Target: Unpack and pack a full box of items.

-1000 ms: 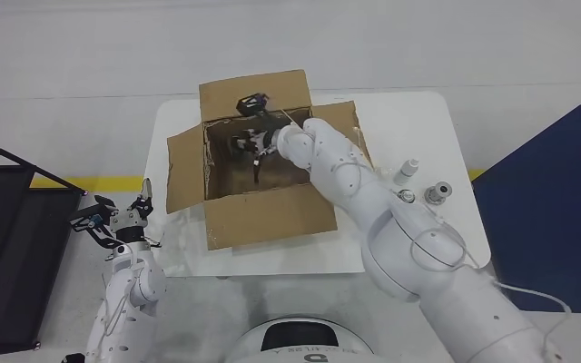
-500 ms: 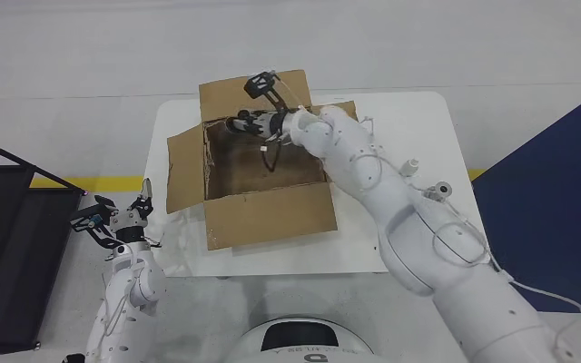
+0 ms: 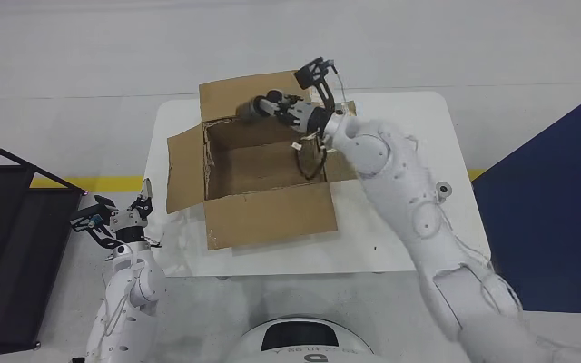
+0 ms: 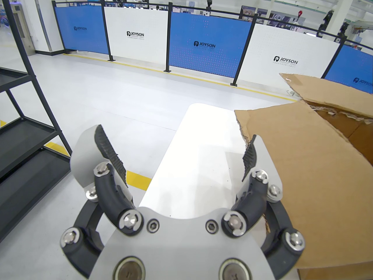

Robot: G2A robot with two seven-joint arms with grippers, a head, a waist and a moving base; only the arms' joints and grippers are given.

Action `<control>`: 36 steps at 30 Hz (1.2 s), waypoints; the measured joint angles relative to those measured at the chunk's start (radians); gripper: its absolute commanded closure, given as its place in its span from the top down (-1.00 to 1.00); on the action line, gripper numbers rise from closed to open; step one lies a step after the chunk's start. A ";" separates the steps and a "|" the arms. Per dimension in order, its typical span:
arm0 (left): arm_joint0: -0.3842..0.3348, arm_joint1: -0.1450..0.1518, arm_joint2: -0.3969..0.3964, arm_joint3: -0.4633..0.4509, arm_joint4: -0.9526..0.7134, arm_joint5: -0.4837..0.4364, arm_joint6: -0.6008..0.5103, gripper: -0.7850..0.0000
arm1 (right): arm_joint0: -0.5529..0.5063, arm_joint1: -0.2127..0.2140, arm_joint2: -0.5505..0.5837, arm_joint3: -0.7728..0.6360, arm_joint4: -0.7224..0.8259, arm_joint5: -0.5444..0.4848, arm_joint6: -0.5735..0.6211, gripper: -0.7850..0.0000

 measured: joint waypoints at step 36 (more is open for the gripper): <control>0.000 0.000 0.000 0.000 0.000 0.000 0.000 1.00 | -0.805 0.112 0.582 -0.693 -0.077 0.124 -0.046 -1.00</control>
